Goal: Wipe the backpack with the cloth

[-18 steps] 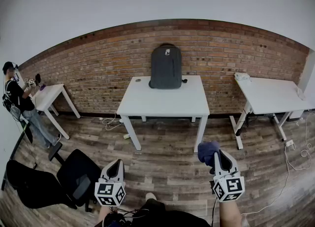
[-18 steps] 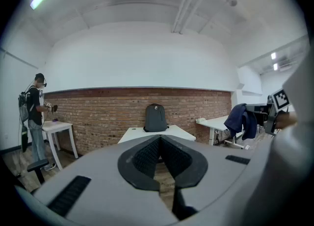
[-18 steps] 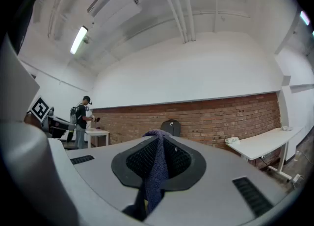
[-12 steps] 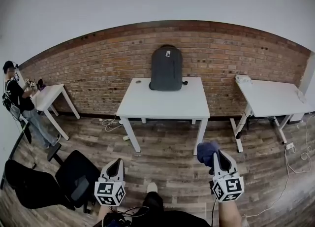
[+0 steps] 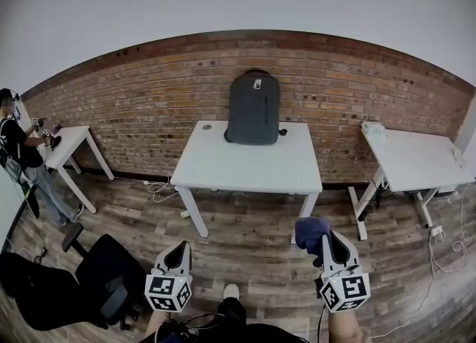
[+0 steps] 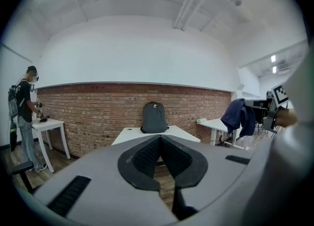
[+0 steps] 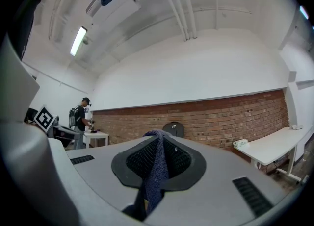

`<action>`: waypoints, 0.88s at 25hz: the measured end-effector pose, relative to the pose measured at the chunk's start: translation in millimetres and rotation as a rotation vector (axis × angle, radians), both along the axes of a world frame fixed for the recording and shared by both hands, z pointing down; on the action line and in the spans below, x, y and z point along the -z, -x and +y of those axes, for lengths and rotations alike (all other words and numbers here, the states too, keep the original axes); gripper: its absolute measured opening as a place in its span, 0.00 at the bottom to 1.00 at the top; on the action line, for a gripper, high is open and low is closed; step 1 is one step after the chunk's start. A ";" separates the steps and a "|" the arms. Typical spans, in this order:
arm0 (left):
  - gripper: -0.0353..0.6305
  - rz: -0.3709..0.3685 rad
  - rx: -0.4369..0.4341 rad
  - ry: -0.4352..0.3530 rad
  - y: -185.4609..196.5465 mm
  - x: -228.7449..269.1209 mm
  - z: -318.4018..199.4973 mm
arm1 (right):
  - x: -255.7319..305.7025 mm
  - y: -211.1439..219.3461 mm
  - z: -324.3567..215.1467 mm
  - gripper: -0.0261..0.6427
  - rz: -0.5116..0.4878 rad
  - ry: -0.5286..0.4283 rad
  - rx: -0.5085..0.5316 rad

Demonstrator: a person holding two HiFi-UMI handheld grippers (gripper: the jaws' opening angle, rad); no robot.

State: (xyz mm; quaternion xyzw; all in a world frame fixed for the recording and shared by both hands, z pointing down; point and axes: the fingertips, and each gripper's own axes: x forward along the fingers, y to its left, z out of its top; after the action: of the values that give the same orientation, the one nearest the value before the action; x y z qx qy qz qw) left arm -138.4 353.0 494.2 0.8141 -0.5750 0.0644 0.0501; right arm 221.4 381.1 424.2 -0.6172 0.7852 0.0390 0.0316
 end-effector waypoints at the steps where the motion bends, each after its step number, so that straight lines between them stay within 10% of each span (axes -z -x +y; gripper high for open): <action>1: 0.05 -0.001 -0.003 0.004 2.2 0.1 -12.6 | 1.5 2.6 -11.6 0.08 -0.002 0.001 -0.001; 22: 0.05 0.014 -0.084 -0.013 56.1 33.4 -253.2 | 20.2 69.8 -215.5 0.08 0.027 0.003 -0.074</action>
State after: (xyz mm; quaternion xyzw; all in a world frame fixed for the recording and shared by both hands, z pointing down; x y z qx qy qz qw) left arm -194.5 99.8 460.8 0.8381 -0.5405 0.0570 0.0460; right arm 151.6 165.6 404.0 -0.6452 0.7623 0.0473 0.0185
